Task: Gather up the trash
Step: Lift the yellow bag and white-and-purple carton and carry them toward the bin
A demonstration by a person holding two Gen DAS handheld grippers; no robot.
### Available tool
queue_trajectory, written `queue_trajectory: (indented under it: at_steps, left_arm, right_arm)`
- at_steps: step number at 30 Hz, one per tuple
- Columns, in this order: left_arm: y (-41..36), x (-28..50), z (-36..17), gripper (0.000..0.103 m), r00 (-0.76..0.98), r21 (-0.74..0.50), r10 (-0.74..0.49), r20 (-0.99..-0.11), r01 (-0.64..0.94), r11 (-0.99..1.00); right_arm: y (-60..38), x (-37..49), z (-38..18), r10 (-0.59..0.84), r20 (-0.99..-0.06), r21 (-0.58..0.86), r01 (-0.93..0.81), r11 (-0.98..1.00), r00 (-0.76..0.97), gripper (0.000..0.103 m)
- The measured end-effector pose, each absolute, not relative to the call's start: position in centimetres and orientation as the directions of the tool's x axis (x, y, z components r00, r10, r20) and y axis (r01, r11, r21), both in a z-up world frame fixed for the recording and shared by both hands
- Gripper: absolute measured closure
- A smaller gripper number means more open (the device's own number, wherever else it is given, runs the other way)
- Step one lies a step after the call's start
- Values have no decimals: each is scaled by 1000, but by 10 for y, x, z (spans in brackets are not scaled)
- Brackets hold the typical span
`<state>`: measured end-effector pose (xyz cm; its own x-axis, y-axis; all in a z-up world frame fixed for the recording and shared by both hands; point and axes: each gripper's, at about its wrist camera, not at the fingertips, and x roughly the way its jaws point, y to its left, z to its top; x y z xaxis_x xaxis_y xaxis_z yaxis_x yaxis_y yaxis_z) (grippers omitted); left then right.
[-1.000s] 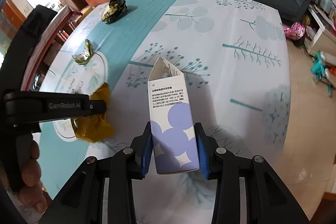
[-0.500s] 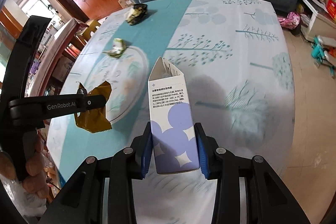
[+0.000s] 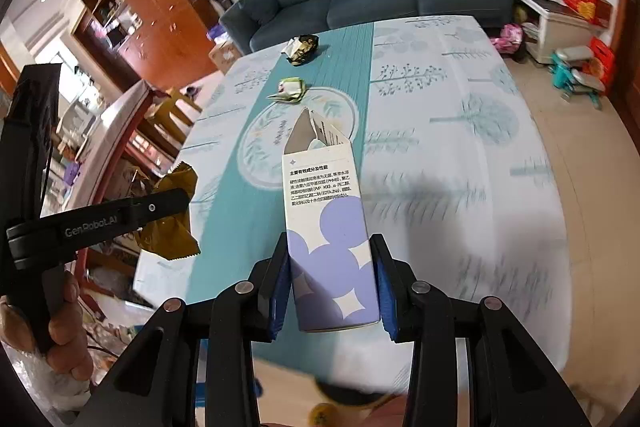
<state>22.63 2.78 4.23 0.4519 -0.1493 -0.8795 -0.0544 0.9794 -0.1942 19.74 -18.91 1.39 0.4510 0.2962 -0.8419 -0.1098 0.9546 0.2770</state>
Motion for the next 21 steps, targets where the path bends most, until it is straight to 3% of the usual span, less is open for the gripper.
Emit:
queue_trajectory:
  at_steps: [12, 21]
  left_arm:
    - [64, 99, 37, 85, 446, -193, -212, -869, 87, 977]
    - [53, 45, 8, 85, 409, -169, -202, -890, 117, 979]
  right_arm:
    - [-137, 40, 24, 261, -865, 276, -30, 961, 429, 66]
    - [-135, -13, -3, 263, -901, 270, -28, 963, 345, 66]
